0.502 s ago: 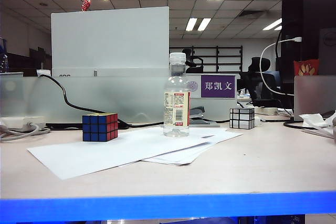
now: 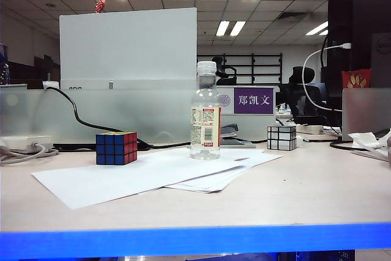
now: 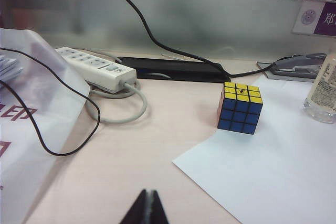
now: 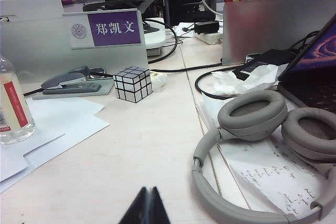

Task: Flip the plastic bottle upside down.

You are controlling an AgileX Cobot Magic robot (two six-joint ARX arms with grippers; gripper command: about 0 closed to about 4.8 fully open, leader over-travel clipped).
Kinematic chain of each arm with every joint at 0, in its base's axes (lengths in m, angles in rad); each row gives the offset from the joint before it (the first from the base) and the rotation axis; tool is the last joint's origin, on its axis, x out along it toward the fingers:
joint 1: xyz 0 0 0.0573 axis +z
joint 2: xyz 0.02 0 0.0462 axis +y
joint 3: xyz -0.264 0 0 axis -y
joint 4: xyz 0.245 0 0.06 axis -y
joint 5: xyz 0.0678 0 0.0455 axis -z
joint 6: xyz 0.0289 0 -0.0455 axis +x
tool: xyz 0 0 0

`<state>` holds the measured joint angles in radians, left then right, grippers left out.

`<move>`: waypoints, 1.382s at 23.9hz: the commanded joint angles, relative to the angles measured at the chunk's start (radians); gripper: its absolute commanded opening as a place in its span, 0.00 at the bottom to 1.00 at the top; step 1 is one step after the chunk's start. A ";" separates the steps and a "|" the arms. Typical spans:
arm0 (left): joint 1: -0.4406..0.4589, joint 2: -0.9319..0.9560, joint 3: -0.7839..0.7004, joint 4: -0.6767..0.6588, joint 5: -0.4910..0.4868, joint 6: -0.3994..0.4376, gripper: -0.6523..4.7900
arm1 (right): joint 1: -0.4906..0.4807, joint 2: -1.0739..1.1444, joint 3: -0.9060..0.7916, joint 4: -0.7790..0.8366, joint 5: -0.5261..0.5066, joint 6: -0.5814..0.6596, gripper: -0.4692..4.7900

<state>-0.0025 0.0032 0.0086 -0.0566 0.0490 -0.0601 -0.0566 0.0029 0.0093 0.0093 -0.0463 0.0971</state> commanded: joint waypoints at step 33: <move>-0.125 0.185 0.074 0.521 0.211 -0.313 0.11 | 0.294 1.244 0.877 0.507 -0.217 0.121 0.38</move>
<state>-0.1272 0.1741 0.0540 0.4080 0.2523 -0.3943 0.2352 1.1954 0.8394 0.4576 -0.2481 0.2481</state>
